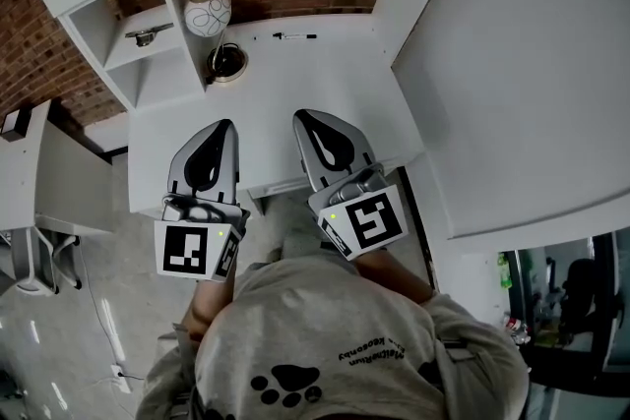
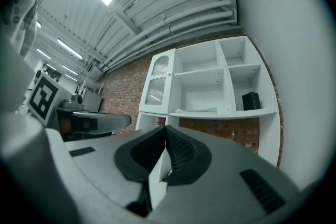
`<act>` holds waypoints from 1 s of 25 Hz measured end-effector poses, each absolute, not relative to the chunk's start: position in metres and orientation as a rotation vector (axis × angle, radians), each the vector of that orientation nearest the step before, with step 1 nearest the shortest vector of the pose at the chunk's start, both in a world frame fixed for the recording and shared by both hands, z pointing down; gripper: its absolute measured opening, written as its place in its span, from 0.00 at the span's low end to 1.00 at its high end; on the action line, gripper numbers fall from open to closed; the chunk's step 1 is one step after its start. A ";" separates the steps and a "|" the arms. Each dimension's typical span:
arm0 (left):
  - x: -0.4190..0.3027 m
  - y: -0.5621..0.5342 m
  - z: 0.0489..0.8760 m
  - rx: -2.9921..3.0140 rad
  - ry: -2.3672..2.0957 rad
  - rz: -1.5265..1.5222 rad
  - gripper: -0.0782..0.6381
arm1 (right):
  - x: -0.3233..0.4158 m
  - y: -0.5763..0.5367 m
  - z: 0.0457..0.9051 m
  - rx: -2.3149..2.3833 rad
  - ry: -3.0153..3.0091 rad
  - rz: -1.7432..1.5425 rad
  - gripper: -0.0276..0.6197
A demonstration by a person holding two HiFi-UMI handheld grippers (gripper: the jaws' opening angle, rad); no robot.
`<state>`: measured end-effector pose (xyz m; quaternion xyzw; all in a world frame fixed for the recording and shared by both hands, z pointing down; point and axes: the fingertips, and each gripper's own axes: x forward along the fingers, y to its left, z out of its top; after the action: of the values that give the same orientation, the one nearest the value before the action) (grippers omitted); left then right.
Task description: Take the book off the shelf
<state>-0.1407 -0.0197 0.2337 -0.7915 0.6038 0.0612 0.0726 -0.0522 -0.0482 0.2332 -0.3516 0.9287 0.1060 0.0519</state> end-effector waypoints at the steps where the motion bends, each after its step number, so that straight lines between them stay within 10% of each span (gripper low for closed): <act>1: -0.142 -0.023 0.235 -2.381 1.814 0.180 0.12 | -0.054 -0.051 0.234 -1.069 2.828 0.321 0.07; 25: -0.174 -0.172 0.219 -2.303 1.887 0.120 0.12 | -0.090 -0.215 0.210 -0.950 2.813 0.329 0.07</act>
<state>-0.1738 -0.1716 0.2189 -0.7703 0.6312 0.0401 0.0810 -0.0900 -0.2147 0.2101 -0.3171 0.9389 0.1098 0.0771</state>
